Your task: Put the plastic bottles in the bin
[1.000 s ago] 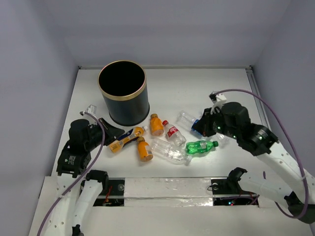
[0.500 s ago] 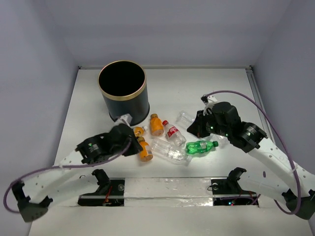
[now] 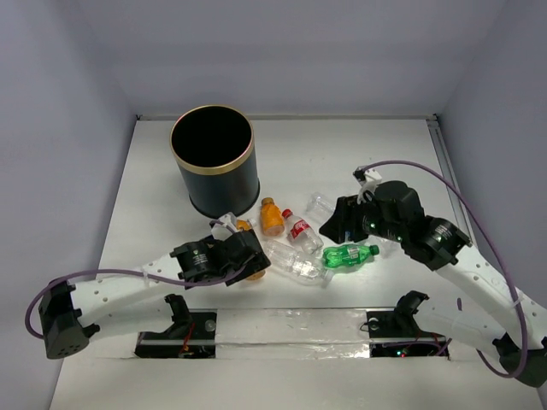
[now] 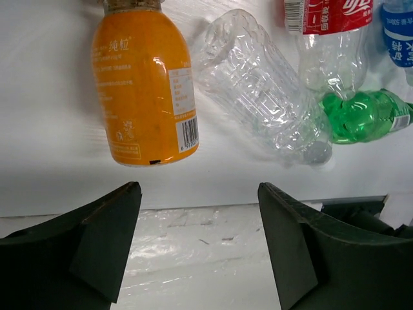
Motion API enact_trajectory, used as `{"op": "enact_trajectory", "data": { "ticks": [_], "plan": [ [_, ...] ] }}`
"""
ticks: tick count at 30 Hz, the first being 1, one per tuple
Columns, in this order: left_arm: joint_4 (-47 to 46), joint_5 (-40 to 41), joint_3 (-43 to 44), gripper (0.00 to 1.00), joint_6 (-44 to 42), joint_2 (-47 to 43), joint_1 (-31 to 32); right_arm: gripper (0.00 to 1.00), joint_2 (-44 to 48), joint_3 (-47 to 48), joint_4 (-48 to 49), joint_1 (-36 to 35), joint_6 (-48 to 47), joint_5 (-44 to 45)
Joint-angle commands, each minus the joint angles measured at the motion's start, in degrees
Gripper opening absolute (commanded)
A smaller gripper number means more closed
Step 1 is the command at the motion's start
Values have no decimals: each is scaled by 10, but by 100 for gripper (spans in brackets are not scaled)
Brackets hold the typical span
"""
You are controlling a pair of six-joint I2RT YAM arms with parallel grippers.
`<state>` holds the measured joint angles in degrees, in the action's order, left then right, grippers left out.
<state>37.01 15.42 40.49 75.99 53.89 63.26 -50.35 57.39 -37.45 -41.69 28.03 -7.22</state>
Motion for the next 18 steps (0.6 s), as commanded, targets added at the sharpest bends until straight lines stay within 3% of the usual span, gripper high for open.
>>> {"op": "enact_trajectory", "data": {
  "ticks": [1, 4, 10, 18],
  "plan": [
    [-21, 30, -2, 71, 36, 20, -3, 68, -3, -11, 10, -4, -11, -32],
    [-21, 39, -11, 71, 27, 16, -36, 70, -12, -14, 12, -4, -21, -66],
    [-56, 7, -51, 71, -72, -1, -145, 71, -26, -11, 15, -4, -26, -90],
    [-130, -43, -78, 71, -115, 51, -150, 72, -52, -15, 31, -4, -25, -98]
  ]
}}
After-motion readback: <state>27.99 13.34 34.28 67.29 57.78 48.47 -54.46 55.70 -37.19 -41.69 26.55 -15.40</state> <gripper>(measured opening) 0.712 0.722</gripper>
